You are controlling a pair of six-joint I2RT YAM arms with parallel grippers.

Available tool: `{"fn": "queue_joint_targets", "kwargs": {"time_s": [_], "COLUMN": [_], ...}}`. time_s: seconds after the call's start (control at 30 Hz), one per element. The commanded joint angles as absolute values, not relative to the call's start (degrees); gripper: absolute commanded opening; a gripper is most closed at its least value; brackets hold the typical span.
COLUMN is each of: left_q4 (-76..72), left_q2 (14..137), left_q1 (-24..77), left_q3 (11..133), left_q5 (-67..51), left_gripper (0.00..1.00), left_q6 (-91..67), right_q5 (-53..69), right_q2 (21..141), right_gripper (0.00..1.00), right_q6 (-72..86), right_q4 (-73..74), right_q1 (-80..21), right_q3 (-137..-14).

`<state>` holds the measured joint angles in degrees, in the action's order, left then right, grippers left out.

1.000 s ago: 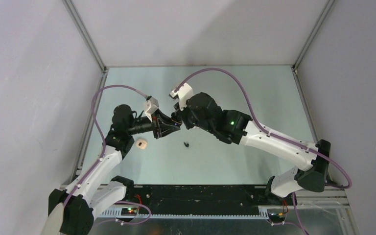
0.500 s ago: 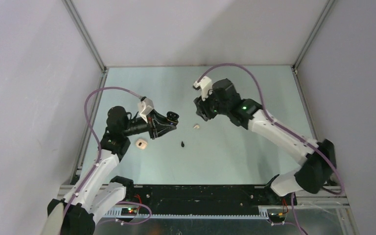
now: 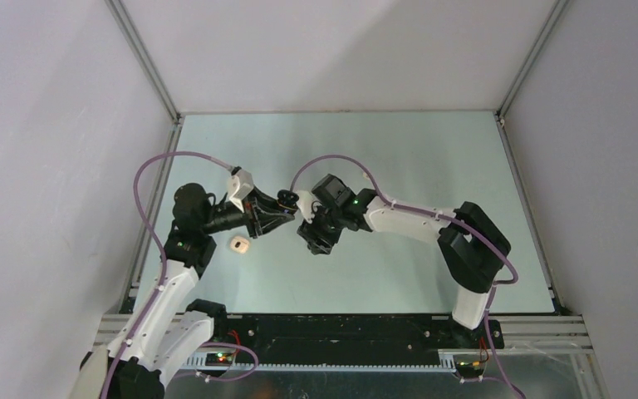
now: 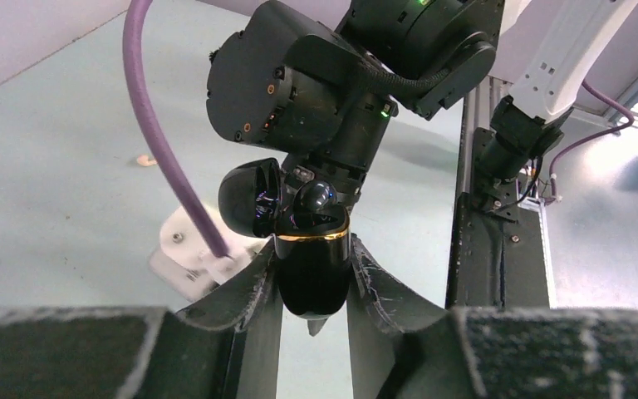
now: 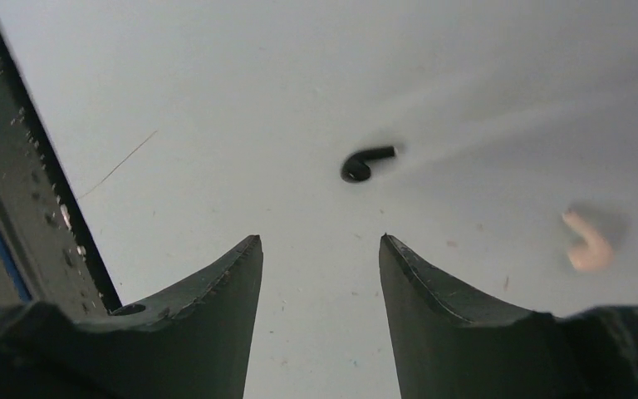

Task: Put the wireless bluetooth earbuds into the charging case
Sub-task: Pick up the left earbud from the center of the board.

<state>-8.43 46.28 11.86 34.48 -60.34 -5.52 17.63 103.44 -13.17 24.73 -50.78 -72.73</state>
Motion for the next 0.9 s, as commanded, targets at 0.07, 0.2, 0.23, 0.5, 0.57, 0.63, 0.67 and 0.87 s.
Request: {"fn": "queue_joint_targets", "kwargs": {"time_s": [0.07, 0.2, 0.23, 0.5, 0.57, 0.63, 0.67, 0.87], "left_q4": [-8.69, -8.48, -8.50, -5.59, -3.19, -1.54, -1.07, -0.88], "left_q2": [45.31, 45.08, 45.09, 44.17, 43.77, 43.51, 43.35, 43.22], "left_q1": [11.23, 10.97, 10.89, 10.07, 9.76, 9.44, 9.29, 8.62], "left_q3": [36.71, 36.88, 36.90, 38.62, 39.50, 40.18, 40.26, 40.34], "left_q5": [-63.27, -64.14, -64.24, -66.88, -67.33, -67.91, -68.20, -68.56], "left_gripper": [0.00, 0.00, 0.00, 0.00, 0.00, 0.00, 0.00, 0.00], "left_q6": [-4.31, -4.38, -4.39, -2.60, -1.09, -0.24, -0.12, -0.09], "right_q5": [34.06, 39.79, 40.20, 41.98, 41.72, 40.42, 39.02, 32.71], "right_q2": [101.85, 102.84, 103.23, 105.63, 106.28, 107.12, 107.73, 110.28], "right_gripper": [0.59, 0.60, 0.61, 0.63, 0.64, 0.64, 0.64, 0.63], "right_q6": [-34.39, -44.88, -46.13, -59.65, -62.29, -64.31, -65.03, -64.91], "right_q4": [19.93, 20.81, 20.78, 19.08, 18.63, 17.90, 17.26, 12.77], "right_q1": [-46.55, -45.86, -45.83, -45.86, -45.90, -46.31, -46.78, -48.34], "right_q3": [-69.98, -68.46, -68.44, -68.50, -68.49, -68.48, -68.51, -68.65]}}
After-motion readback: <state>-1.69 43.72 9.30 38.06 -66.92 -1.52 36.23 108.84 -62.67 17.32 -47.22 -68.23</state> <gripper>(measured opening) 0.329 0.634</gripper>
